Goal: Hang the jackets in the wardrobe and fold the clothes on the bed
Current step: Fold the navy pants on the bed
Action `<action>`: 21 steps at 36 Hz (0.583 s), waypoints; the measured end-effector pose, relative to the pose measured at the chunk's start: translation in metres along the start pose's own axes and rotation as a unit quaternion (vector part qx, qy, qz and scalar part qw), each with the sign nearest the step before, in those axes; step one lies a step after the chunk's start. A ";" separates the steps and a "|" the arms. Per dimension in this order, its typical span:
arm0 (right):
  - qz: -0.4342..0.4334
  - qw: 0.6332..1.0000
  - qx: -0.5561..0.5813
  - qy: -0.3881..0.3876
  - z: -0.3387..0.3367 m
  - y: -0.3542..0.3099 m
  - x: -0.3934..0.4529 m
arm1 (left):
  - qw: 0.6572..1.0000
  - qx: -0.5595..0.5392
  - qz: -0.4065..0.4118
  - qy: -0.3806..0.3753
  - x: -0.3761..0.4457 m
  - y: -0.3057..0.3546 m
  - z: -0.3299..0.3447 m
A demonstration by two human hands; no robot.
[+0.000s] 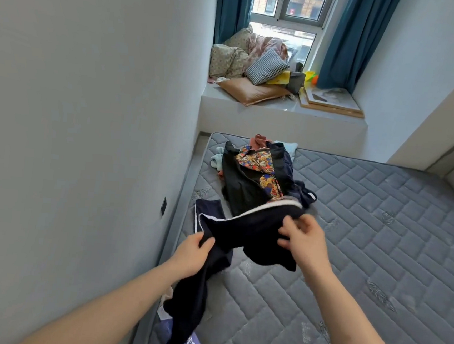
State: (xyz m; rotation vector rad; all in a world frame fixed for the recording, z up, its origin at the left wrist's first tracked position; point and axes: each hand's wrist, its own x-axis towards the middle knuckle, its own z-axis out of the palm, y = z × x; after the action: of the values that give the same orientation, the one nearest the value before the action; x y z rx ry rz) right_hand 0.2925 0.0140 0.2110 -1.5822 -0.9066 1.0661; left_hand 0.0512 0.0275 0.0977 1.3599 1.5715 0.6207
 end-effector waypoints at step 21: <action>0.044 0.975 -0.160 -0.146 0.040 0.055 -0.047 | 0.937 -0.198 0.002 -0.288 -0.004 0.090 -0.023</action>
State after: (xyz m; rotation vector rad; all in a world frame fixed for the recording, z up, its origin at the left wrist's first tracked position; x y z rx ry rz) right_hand 0.2418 -0.0293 0.1624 -1.7686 -1.2674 1.2884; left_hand 0.0731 0.0509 0.1849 1.1025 0.9123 0.4523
